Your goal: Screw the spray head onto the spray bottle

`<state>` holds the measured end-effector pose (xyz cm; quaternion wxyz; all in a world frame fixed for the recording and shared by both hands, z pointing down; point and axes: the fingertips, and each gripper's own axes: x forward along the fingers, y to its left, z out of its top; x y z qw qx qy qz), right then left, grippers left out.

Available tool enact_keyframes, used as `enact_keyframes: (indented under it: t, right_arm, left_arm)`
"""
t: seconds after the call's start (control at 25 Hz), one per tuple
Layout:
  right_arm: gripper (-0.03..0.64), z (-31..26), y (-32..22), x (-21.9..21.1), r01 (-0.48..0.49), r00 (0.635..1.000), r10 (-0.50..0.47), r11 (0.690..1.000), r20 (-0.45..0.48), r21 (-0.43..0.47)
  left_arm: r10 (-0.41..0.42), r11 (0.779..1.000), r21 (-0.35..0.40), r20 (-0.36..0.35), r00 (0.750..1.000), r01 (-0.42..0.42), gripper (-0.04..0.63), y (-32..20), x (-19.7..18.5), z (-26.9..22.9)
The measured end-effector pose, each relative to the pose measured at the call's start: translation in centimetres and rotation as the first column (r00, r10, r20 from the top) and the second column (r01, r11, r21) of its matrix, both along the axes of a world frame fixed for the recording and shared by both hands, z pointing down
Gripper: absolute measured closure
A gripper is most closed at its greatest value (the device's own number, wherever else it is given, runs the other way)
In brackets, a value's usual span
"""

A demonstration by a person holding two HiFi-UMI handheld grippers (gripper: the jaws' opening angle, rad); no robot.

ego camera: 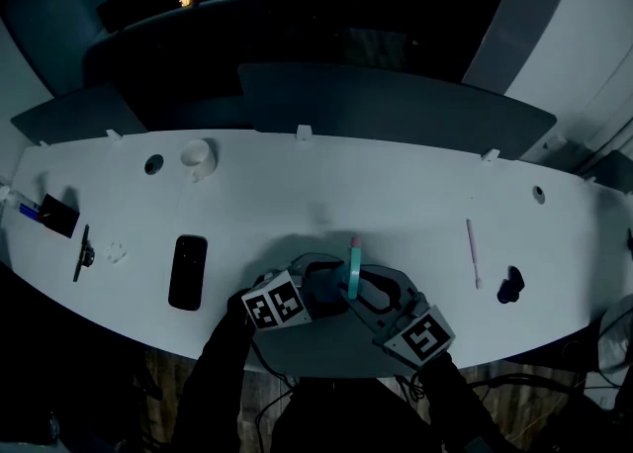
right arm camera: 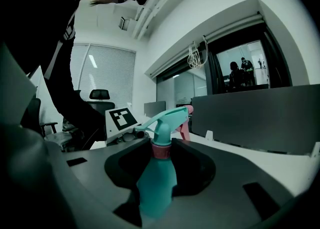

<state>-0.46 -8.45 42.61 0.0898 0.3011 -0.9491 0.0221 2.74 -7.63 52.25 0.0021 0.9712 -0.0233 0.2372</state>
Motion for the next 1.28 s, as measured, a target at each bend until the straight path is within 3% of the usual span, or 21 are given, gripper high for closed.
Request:
enact_keyframes:
  t: [0.12, 0.2, 0.32, 0.48, 0.52, 0.56, 0.6, 0.64, 0.76, 0.92, 1.0, 1.08, 1.16, 1.28]
  right_arm:
    - [0.494, 0.1, -0.1, 0.4, -0.021, 1.000, 0.021, 1.000, -0.003, 0.005]
    - [0.494, 0.1, -0.1, 0.6, -0.045, 0.999, 0.045, 0.999, -0.001, 0.010]
    - [0.494, 0.1, -0.1, 0.8, -0.074, 0.997, 0.074, 0.997, 0.003, 0.012]
    - [0.494, 0.1, 0.2, 0.9, -0.094, 0.996, 0.094, 0.995, 0.013, 0.015]
    - [0.494, 0.1, 0.3, 0.9, -0.093, 0.996, 0.093, 0.996, 0.013, 0.016]
    - [0.494, 0.1, 0.3, 0.9, -0.091, 0.996, 0.091, 0.996, 0.013, 0.016]
    - [0.494, 0.1, 0.4, 0.9, -0.088, 0.996, 0.088, 0.996, 0.012, 0.014]
    - [0.494, 0.1, 0.4, 0.9, -0.082, 0.997, 0.082, 0.997, 0.011, 0.011]
    - [0.494, 0.1, 0.5, 0.9, -0.047, 0.999, 0.047, 0.999, 0.003, 0.001]
    - [0.494, 0.0, 0.6, 0.4, 0.006, 1.000, -0.006, 1.000, 0.014, -0.005]
    - [0.494, 0.0, 0.7, 0.2, 0.029, 0.999, -0.029, 0.999, 0.020, -0.015]
    - [0.494, 0.0, 0.8, 0.1, 0.047, 0.999, -0.046, 0.999, 0.020, -0.027]
    - [0.494, 0.1, 0.6, 0.3, 0.036, 0.999, -0.036, 0.999, 0.019, -0.026]
    - [0.494, 0.1, 0.3, 0.7, -0.009, 1.000, 0.009, 1.000, 0.020, -0.007]
  left_arm:
    - [-0.115, 0.993, 0.021, -0.044, 0.992, 0.116, 0.238, -0.3, 0.3, -0.2]
    - [-0.244, 0.968, 0.036, -0.080, 0.966, 0.248, 0.238, -0.6, 0.4, -0.3]
    - [-0.446, 0.889, 0.060, -0.115, 0.888, 0.454, 0.237, -0.8, 0.3, -0.2]
    - [-0.658, 0.743, 0.063, -0.113, 0.744, 0.667, 0.236, -0.8, 0.1, -0.5]
    - [-0.686, 0.718, 0.058, -0.113, 0.719, 0.693, 0.236, -0.8, 0.1, -0.5]
    - [-0.694, 0.711, 0.051, -0.116, 0.711, 0.702, 0.236, -0.7, 0.1, -0.4]
    - [-0.680, 0.724, 0.042, -0.127, 0.722, 0.689, 0.236, -0.6, 0.1, -0.4]
    - [-0.646, 0.754, 0.033, -0.144, 0.750, 0.656, 0.238, -0.4, 0.1, -0.5]
    - [-0.483, 0.871, 0.016, -0.164, 0.860, 0.491, 0.238, 0.1, -0.8, -0.9]
    - [-0.214, 0.975, 0.045, -0.061, 0.975, 0.216, 0.233, 0.2, -1.3, -0.8]
    - [-0.066, 0.997, 0.045, 0.003, 0.998, 0.066, 0.233, 0.7, -0.8, -0.3]
    - [0.012, 1.000, 0.026, 0.027, 1.000, -0.013, 0.245, 0.8, -0.3, -0.2]
    - [0.010, 1.000, 0.025, 0.022, 1.000, -0.011, 0.245, 0.6, 0.0, -0.3]
    - [-0.124, 0.991, 0.047, -0.032, 0.992, 0.126, 0.247, 0.0, 0.3, -0.6]
